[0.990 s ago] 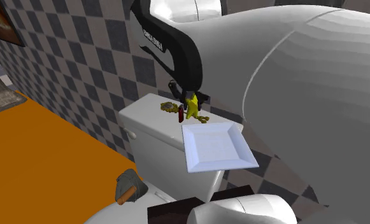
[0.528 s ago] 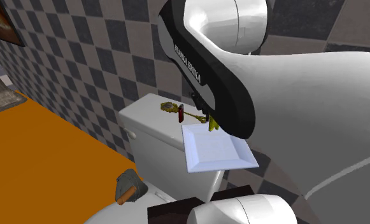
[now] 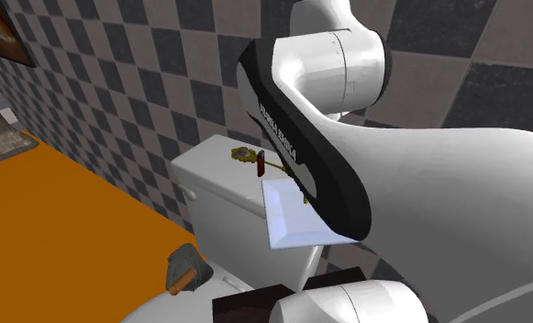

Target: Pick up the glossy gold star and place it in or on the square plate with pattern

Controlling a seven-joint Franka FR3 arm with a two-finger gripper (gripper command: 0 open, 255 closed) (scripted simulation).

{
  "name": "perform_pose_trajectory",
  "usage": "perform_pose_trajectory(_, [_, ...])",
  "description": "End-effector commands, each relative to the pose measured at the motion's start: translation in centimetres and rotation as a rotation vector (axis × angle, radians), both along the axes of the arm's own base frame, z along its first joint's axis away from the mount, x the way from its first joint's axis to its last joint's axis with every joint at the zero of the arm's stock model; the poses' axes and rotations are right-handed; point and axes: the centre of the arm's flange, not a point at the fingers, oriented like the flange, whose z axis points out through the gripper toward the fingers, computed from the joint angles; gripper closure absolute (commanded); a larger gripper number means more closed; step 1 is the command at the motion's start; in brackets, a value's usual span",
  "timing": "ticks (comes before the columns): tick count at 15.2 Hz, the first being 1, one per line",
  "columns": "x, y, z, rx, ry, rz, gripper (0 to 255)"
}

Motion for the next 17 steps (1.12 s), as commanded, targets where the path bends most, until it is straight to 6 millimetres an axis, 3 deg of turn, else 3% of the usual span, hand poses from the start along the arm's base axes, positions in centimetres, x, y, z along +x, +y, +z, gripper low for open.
perform_pose_trajectory(1, [0.1, -0.1, -1.0, 0.000, 0.000, 0.000, 255])
perform_pose_trajectory(5, [0.1, -0.1, -3.1, 0.000, 0.000, 0.000, 255])
perform_pose_trajectory(13, [0.1, -0.1, -3.1, 0.000, 0.000, 0.000, 255])
perform_pose_trajectory(14, [0.1, -0.1, -3.1, 0.000, 0.000, 0.000, 0])
perform_pose_trajectory(17, [0.1, 0.0, -3.1, 0.000, 0.000, 0.000, 0])
